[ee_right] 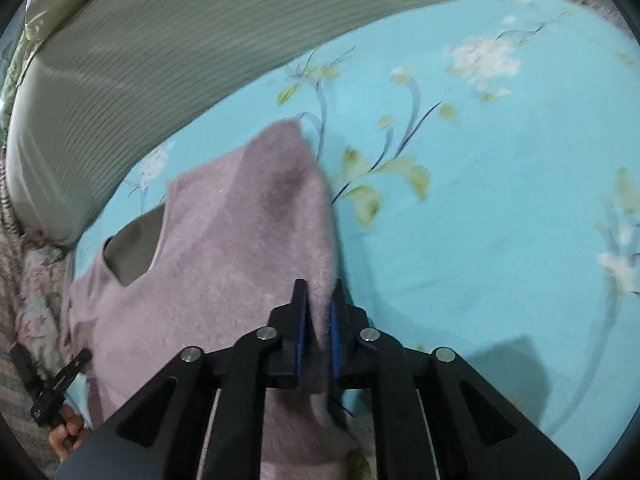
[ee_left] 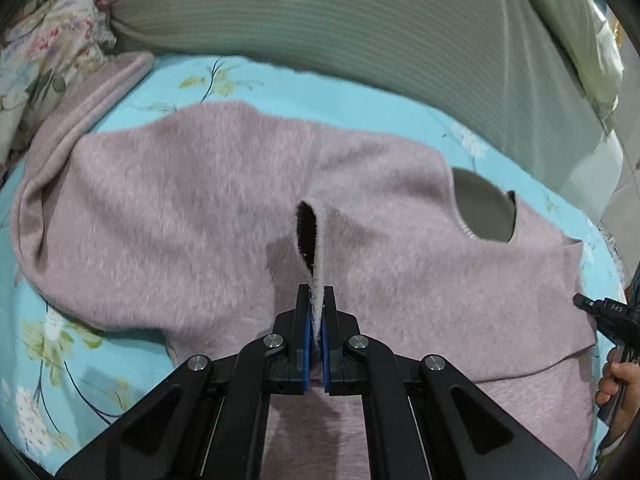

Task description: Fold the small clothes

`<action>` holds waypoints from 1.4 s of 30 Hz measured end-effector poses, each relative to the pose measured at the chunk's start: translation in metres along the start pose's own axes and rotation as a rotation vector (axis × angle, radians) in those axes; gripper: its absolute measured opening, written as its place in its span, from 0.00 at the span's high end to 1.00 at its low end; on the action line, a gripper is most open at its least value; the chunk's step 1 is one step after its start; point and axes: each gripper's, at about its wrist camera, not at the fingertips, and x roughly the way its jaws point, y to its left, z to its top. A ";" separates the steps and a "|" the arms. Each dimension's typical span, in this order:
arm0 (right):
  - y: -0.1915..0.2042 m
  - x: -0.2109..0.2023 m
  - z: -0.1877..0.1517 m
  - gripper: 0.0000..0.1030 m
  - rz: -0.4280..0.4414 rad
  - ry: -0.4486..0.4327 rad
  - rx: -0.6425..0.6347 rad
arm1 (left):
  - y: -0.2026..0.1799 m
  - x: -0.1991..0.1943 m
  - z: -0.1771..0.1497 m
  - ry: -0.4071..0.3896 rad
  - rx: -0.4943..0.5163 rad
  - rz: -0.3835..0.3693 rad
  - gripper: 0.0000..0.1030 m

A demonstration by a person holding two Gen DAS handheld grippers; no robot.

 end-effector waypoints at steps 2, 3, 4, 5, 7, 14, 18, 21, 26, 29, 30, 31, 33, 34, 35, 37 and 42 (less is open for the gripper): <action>0.009 -0.020 -0.001 0.85 -0.028 -0.081 -0.039 | 0.004 0.000 -0.002 0.000 -0.009 -0.007 0.98; 0.020 -0.029 -0.004 0.85 0.002 -0.105 -0.075 | 0.005 -0.001 -0.002 -0.001 -0.010 -0.010 0.98; 0.030 -0.030 -0.007 0.85 0.037 -0.096 -0.112 | 0.005 0.000 -0.002 0.001 -0.008 -0.010 0.98; 0.040 -0.025 -0.013 0.84 0.074 -0.057 -0.154 | 0.004 0.000 -0.001 0.001 -0.006 -0.008 0.98; 0.043 -0.008 -0.023 0.84 0.080 0.031 -0.171 | 0.001 0.001 0.000 0.001 0.004 0.004 0.97; 0.020 -0.031 -0.034 0.78 0.019 0.002 -0.085 | 0.022 -0.015 -0.002 -0.009 -0.012 0.060 0.94; 0.047 -0.058 -0.048 0.54 0.131 -0.021 -0.145 | 0.044 -0.033 0.006 -0.038 -0.048 0.095 0.94; 0.066 -0.064 -0.064 0.54 0.202 0.007 -0.179 | 0.064 -0.039 0.023 -0.046 -0.091 0.162 0.67; 0.091 -0.064 -0.089 0.54 0.272 0.064 -0.213 | 0.093 -0.032 0.061 -0.089 -0.134 0.307 0.49; 0.101 -0.066 -0.100 0.54 0.290 0.087 -0.242 | 0.112 -0.016 0.090 -0.084 -0.137 0.395 0.42; 0.098 -0.069 -0.105 0.53 0.293 0.091 -0.248 | 0.118 -0.010 0.098 -0.083 -0.134 0.426 0.41; 0.101 -0.068 -0.107 0.53 0.295 0.094 -0.250 | 0.125 -0.002 0.108 -0.077 -0.129 0.456 0.38; 0.101 -0.071 -0.110 0.53 0.296 0.098 -0.254 | 0.140 0.014 0.127 -0.063 -0.124 0.503 0.38; 0.102 -0.072 -0.111 0.53 0.295 0.100 -0.258 | 0.149 0.022 0.135 -0.055 -0.131 0.511 0.38; 0.100 -0.074 -0.111 0.53 0.294 0.102 -0.261 | 0.157 0.029 0.143 -0.045 -0.141 0.514 0.37; 0.101 -0.073 -0.113 0.53 0.291 0.108 -0.261 | 0.176 0.049 0.155 -0.007 -0.174 0.522 0.37; 0.101 -0.066 -0.115 0.53 0.282 0.125 -0.260 | 0.192 0.058 0.166 -0.014 -0.190 0.491 0.93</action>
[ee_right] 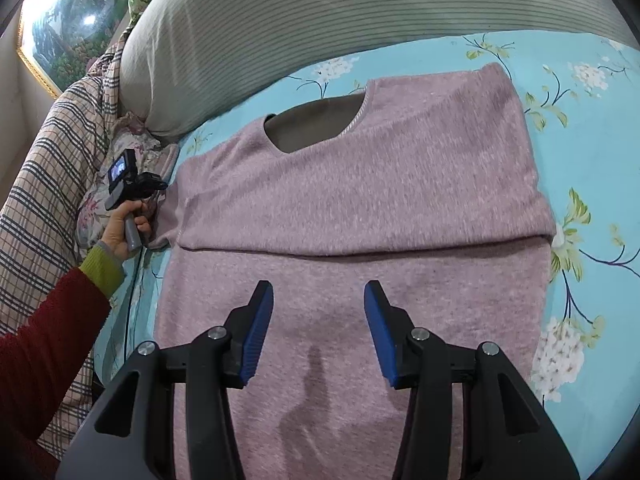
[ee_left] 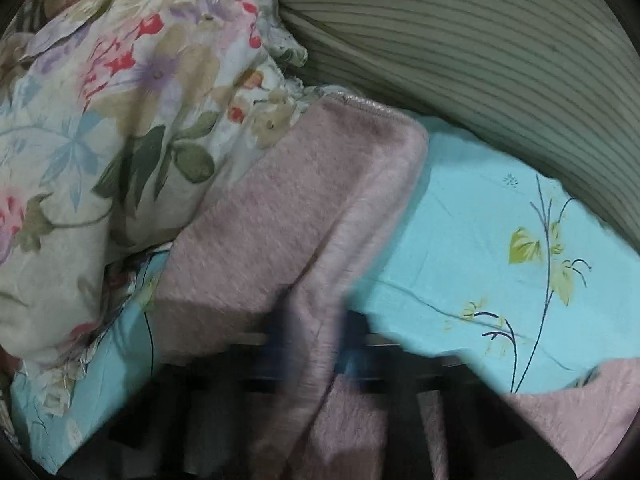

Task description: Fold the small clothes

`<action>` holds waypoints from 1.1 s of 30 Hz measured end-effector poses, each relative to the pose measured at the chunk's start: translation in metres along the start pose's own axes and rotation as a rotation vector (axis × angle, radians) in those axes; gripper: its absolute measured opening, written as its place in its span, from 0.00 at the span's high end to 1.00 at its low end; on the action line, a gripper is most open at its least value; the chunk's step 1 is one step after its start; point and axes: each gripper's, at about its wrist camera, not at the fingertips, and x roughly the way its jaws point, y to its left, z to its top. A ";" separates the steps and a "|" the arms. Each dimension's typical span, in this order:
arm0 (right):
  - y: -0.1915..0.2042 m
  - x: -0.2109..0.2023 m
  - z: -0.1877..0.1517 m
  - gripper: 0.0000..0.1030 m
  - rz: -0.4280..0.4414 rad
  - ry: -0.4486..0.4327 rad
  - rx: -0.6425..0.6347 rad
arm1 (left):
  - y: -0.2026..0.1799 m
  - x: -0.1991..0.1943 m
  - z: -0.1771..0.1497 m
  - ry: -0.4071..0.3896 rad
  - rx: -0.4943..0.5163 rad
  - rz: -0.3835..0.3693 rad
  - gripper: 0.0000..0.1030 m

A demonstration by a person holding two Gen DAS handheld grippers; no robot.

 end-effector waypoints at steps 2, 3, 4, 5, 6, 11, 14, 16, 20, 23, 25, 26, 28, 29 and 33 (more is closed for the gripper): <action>0.001 -0.002 -0.001 0.53 0.006 -0.008 0.001 | 0.005 -0.015 -0.003 -0.040 -0.012 -0.044 0.95; 0.002 -0.003 -0.002 0.53 0.011 -0.016 0.001 | 0.006 -0.022 -0.005 -0.051 -0.017 -0.062 0.95; 0.003 -0.005 -0.002 0.53 0.017 -0.021 0.002 | 0.008 -0.031 -0.009 -0.065 -0.024 -0.083 0.95; 0.005 -0.006 -0.002 0.53 0.025 -0.029 0.001 | 0.011 -0.042 -0.014 -0.085 -0.031 -0.115 0.95; 0.006 -0.008 -0.002 0.53 0.031 -0.032 -0.001 | 0.012 -0.055 -0.020 -0.101 -0.040 -0.151 0.95; 0.008 -0.012 -0.005 0.53 0.059 -0.041 0.001 | 0.003 -0.118 -0.061 -0.158 -0.051 -0.329 0.95; 0.005 -0.013 -0.008 0.53 0.066 -0.045 0.016 | -0.022 -0.155 -0.088 -0.181 -0.036 -0.437 0.95; 0.001 -0.014 -0.010 0.53 0.069 -0.048 0.032 | -0.043 -0.179 -0.106 -0.190 -0.013 -0.511 0.95; -0.006 -0.017 -0.011 0.53 0.076 -0.058 0.060 | -0.099 -0.214 -0.145 -0.175 0.040 -0.656 0.95; -0.014 -0.018 -0.010 0.53 0.075 -0.071 0.086 | -0.145 -0.233 -0.172 -0.178 0.121 -0.723 0.95; -0.021 -0.018 -0.010 0.53 0.071 -0.080 0.108 | -0.173 -0.239 -0.191 -0.148 0.164 -0.752 0.95; -0.024 -0.017 -0.009 0.53 0.068 -0.083 0.119 | -0.190 -0.234 -0.201 -0.132 0.192 -0.749 0.95; -0.029 -0.016 -0.007 0.53 0.064 -0.085 0.134 | -0.211 -0.222 -0.214 -0.097 0.236 -0.728 0.95; -0.033 -0.014 -0.005 0.53 0.063 -0.086 0.144 | -0.219 -0.213 -0.220 -0.075 0.254 -0.723 0.95; -0.041 -0.006 0.005 0.53 0.069 -0.085 0.175 | -0.237 -0.185 -0.238 0.002 0.319 -0.692 0.91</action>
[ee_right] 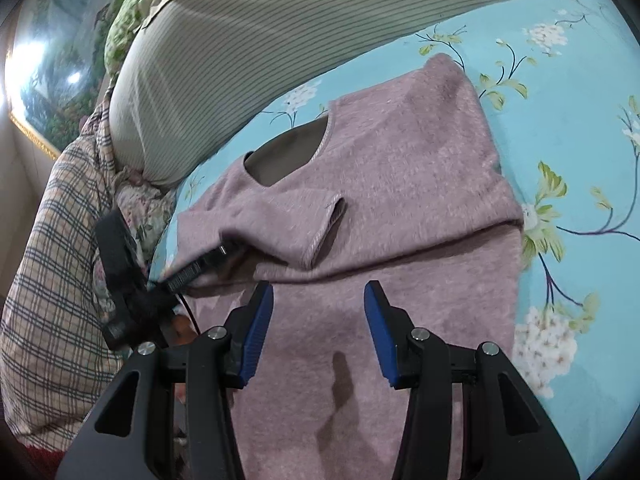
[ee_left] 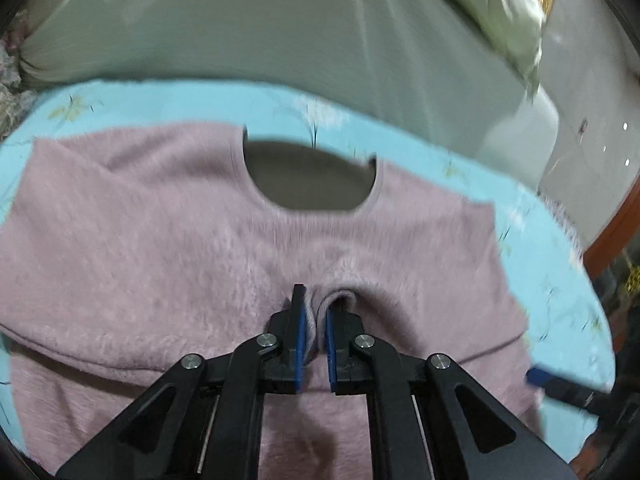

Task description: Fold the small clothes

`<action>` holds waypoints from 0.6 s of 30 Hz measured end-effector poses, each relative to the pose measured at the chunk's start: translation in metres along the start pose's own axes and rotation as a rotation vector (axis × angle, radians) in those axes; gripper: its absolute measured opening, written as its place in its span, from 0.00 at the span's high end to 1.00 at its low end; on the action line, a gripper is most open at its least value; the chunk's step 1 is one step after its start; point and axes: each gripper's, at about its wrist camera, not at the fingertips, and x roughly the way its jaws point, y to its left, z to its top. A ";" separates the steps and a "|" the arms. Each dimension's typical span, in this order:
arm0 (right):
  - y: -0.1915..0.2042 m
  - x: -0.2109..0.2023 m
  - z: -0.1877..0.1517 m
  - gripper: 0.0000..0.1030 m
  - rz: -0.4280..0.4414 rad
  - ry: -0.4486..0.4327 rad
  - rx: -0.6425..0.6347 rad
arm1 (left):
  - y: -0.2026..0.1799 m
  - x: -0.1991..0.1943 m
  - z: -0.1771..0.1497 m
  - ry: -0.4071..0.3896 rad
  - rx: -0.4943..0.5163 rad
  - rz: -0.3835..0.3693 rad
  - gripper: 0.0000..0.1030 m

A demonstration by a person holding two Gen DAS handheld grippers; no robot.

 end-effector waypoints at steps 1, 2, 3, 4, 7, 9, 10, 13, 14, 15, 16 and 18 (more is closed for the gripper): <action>0.000 0.003 0.003 0.53 0.004 0.001 0.003 | 0.001 0.002 -0.004 0.018 0.000 0.000 0.88; 0.002 0.006 0.005 0.53 0.011 0.002 0.007 | 0.004 0.002 -0.006 0.028 -0.001 0.000 0.83; 0.004 0.009 0.009 0.53 0.019 0.001 0.009 | 0.007 0.000 -0.009 0.034 0.000 -0.004 0.80; 0.008 0.012 0.014 0.53 0.028 -0.003 0.008 | 0.010 -0.004 -0.016 0.039 0.003 -0.009 0.72; 0.014 0.029 0.028 0.53 0.036 0.002 0.012 | 0.020 -0.032 -0.025 0.009 -0.001 0.018 0.51; 0.015 0.046 0.036 0.53 0.019 0.021 0.020 | 0.035 -0.053 -0.034 -0.025 -0.030 0.070 0.47; 0.015 0.056 0.038 0.53 0.005 0.035 0.019 | 0.047 -0.063 -0.037 -0.037 -0.054 0.107 0.47; 0.016 0.084 0.042 0.53 -0.031 0.084 0.016 | 0.091 -0.088 -0.046 -0.072 -0.164 0.241 0.47; 0.017 0.092 0.043 0.53 -0.037 0.099 0.014 | 0.109 -0.097 -0.049 -0.087 -0.209 0.289 0.47; 0.018 0.102 0.042 0.53 -0.045 0.117 0.014 | 0.121 -0.102 -0.050 -0.093 -0.237 0.314 0.47; 0.019 0.108 0.042 0.53 -0.042 0.127 0.017 | 0.134 -0.105 -0.051 -0.092 -0.265 0.331 0.47; 0.022 0.117 0.039 0.68 -0.027 0.137 0.011 | 0.157 -0.107 -0.053 -0.075 -0.316 0.353 0.48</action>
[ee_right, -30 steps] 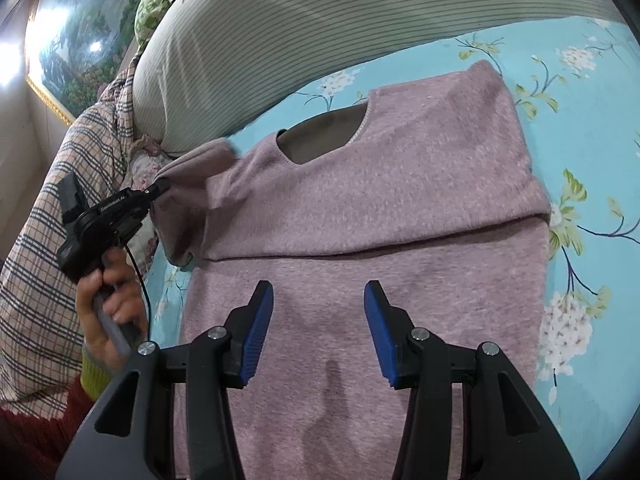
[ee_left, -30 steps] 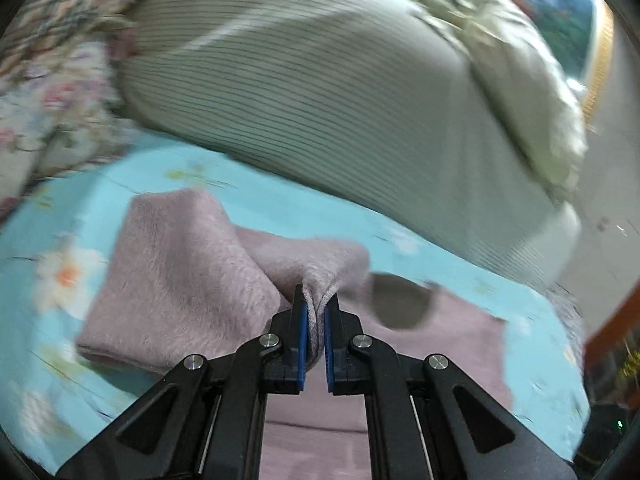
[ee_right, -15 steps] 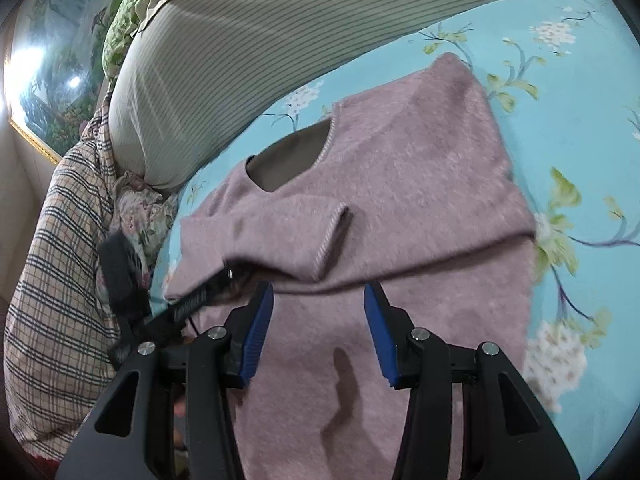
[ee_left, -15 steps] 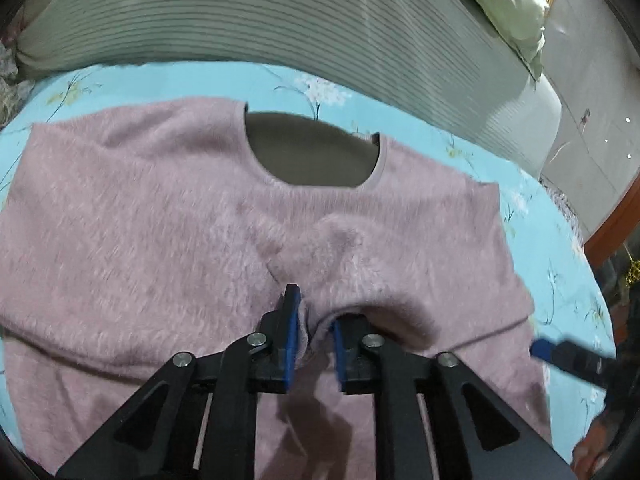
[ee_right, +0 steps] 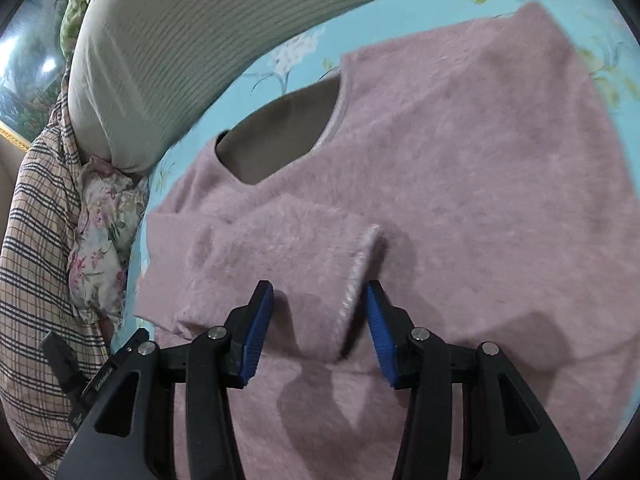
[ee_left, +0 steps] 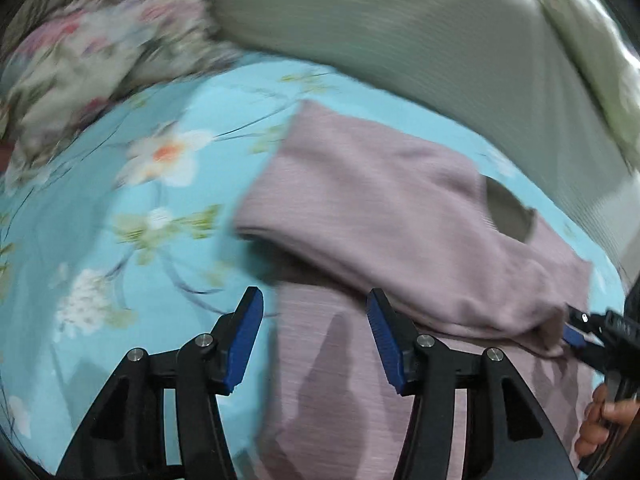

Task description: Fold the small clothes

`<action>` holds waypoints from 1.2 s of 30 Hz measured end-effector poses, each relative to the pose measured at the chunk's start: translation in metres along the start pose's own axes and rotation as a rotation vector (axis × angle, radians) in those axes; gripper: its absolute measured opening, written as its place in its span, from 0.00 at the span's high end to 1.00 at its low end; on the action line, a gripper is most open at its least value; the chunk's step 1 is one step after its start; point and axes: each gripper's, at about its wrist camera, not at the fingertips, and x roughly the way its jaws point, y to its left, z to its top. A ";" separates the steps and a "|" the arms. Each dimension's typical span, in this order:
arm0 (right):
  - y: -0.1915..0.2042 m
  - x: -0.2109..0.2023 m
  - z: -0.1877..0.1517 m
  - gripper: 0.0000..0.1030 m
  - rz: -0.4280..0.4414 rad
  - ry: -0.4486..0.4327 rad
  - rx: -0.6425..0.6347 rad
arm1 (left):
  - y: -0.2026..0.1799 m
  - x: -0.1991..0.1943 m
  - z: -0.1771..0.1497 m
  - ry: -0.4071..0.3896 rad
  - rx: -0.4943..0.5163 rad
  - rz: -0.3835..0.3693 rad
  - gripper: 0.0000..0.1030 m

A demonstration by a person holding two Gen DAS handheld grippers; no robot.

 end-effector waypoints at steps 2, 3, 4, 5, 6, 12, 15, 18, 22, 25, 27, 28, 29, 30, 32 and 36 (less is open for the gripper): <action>0.007 0.002 0.001 0.93 0.006 -0.012 -0.028 | 0.013 0.007 0.003 0.010 -0.025 0.015 0.48; 0.010 -0.002 0.004 0.93 0.012 -0.026 -0.037 | 0.015 0.012 0.004 0.017 -0.029 0.020 0.48; 0.013 -0.009 0.007 0.93 0.012 -0.052 -0.047 | 0.016 0.016 0.005 0.025 -0.030 0.022 0.49; 0.014 -0.018 0.011 0.93 0.004 -0.084 -0.061 | 0.016 0.020 0.006 0.032 -0.028 0.024 0.49; 0.014 -0.033 0.015 0.93 -0.010 -0.129 -0.075 | 0.014 0.024 0.008 0.035 -0.025 0.026 0.49; -0.013 -0.103 0.033 0.93 -0.153 -0.279 -0.095 | 0.005 0.037 0.021 0.028 -0.001 0.045 0.51; -0.042 -0.107 0.034 0.93 -0.200 -0.265 -0.043 | 0.003 0.041 0.025 0.028 0.013 0.051 0.52; -0.059 -0.096 0.030 0.93 -0.214 -0.231 -0.012 | -0.004 0.047 0.026 0.043 0.043 0.070 0.56; -0.058 -0.087 0.027 0.93 -0.216 -0.219 -0.017 | -0.017 0.050 0.028 0.037 0.123 0.057 0.72; -0.051 -0.094 0.030 0.93 -0.199 -0.241 -0.036 | -0.013 0.051 0.031 0.026 0.116 0.046 0.88; -0.041 -0.115 0.030 0.93 -0.147 -0.325 -0.068 | 0.000 0.048 0.033 0.019 0.046 0.017 0.91; -0.037 -0.123 0.028 0.93 -0.127 -0.364 -0.085 | 0.004 0.046 0.032 0.014 0.028 0.005 0.91; -0.033 -0.130 0.026 0.93 -0.117 -0.394 -0.102 | 0.005 0.044 0.031 0.010 0.022 0.000 0.92; -0.030 -0.133 0.024 0.93 -0.131 -0.407 -0.117 | 0.004 0.043 0.029 0.007 0.025 0.006 0.92; -0.032 -0.121 0.024 0.93 -0.191 -0.360 -0.133 | 0.002 0.046 0.025 0.013 0.039 0.023 0.92; -0.063 -0.084 0.018 0.93 -0.276 -0.234 -0.069 | 0.004 0.049 0.025 0.025 0.024 0.022 0.92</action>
